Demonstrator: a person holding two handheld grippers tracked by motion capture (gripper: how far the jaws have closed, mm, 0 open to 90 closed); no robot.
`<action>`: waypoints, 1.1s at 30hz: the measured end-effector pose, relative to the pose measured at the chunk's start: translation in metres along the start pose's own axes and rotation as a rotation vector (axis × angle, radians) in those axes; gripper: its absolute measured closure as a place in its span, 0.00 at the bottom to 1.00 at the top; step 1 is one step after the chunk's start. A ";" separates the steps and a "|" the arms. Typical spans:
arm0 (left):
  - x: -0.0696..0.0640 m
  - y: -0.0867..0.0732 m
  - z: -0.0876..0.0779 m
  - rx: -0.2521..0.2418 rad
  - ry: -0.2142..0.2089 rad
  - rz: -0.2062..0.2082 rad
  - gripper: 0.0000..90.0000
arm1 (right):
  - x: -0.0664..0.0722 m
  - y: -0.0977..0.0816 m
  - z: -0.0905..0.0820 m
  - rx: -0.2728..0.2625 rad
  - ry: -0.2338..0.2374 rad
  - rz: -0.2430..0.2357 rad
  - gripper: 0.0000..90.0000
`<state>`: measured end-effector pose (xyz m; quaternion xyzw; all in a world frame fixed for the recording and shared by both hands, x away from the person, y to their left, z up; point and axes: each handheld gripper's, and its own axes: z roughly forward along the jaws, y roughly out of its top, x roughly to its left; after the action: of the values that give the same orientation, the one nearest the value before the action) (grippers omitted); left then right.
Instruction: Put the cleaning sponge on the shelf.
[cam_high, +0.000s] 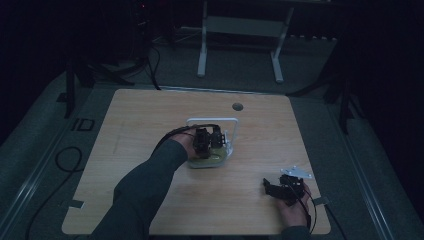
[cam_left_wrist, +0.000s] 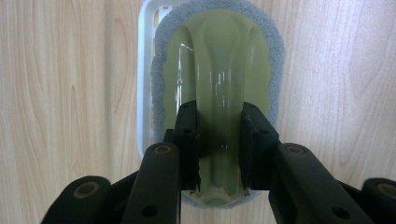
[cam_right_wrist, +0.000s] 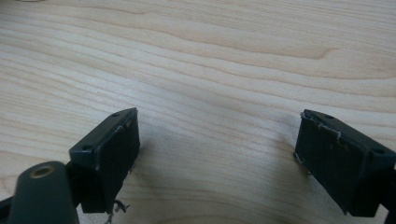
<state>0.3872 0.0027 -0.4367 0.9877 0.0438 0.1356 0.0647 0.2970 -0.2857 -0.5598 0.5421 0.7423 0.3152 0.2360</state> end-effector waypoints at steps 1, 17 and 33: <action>0.000 0.001 0.000 -0.001 0.001 0.005 0.80 | 0.000 0.000 0.000 0.000 0.000 0.000 0.15; 0.006 0.006 0.008 -0.006 0.026 0.013 0.80 | 0.000 0.000 0.000 0.001 0.000 0.000 0.15; 0.010 0.006 0.013 0.002 0.051 0.025 0.80 | 0.000 0.000 0.000 0.001 0.003 -0.001 0.15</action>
<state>0.4013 -0.0037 -0.4457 0.9844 0.0334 0.1614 0.0607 0.2969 -0.2854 -0.5598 0.5415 0.7429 0.3156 0.2350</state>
